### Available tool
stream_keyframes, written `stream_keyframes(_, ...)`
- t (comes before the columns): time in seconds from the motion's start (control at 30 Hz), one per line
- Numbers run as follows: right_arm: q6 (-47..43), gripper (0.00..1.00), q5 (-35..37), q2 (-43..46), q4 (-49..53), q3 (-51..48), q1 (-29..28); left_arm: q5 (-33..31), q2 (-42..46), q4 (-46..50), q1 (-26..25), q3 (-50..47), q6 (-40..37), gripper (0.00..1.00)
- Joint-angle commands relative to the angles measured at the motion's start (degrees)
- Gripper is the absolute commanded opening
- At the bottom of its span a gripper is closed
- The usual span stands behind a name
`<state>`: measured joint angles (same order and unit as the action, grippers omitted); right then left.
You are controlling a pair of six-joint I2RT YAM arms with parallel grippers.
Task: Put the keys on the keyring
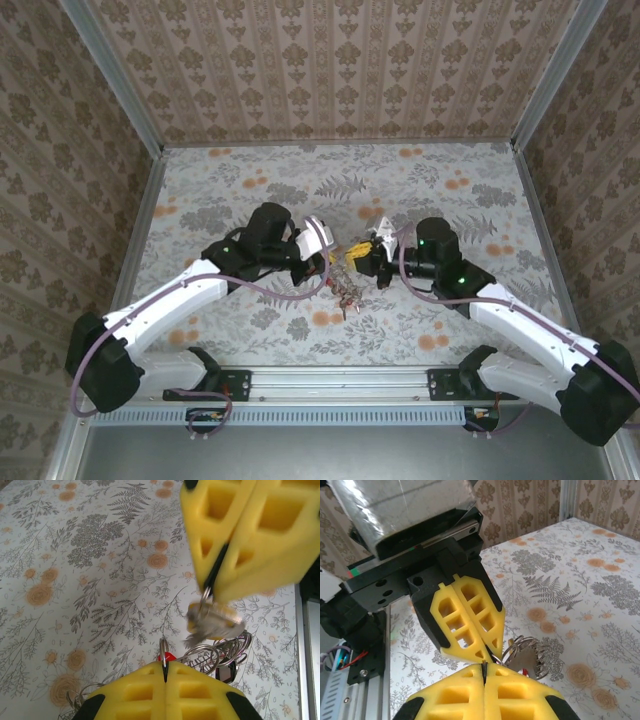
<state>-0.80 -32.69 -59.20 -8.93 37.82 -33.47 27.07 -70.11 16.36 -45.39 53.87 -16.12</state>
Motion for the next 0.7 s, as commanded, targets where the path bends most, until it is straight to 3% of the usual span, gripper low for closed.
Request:
stream_keyframes(0.0,-0.9,0.0,5.7,-0.9,-3.1,-1.5,-1.3,-0.9,-0.2,-3.7,-1.1,2.4,3.0,0.0)
stream_keyframes(0.67,-2.0,0.0,7.8,-0.7,-6.2,-2.2,-2.4,-1.8,-0.3,-5.5,-1.1,1.9,5.0,0.0)
